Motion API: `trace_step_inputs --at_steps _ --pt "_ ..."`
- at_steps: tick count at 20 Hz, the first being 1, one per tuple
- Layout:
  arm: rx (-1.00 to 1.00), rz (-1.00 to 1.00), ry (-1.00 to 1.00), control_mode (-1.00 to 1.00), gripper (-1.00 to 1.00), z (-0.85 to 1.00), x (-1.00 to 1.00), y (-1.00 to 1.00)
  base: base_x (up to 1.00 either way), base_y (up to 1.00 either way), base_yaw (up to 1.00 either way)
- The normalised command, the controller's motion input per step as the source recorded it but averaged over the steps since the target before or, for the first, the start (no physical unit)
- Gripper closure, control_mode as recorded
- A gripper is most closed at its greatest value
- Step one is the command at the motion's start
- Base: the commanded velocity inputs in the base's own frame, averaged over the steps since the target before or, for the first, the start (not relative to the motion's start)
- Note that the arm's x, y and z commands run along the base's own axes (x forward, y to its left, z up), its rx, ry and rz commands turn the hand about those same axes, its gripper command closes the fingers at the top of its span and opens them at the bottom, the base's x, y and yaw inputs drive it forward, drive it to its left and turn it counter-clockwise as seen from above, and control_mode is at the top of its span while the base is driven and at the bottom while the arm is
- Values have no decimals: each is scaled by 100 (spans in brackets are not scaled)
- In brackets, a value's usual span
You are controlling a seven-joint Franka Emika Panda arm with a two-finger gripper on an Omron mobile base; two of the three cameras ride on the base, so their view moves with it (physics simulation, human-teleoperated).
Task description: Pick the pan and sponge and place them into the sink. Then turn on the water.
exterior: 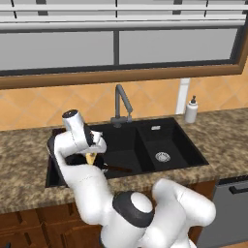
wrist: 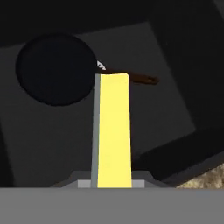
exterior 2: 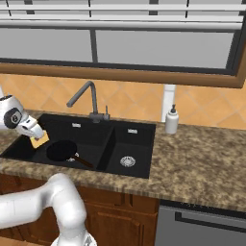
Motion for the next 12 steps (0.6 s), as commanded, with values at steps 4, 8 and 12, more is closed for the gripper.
trace_step_inputs --at_steps 4,8,12 --pt "19 25 0 -100 100 0 37 -52 0 0 0" --pt "18 19 0 -100 100 -1 41 -16 0 0 0" --pt "9 11 0 -100 100 -9 40 0 0 0 0"
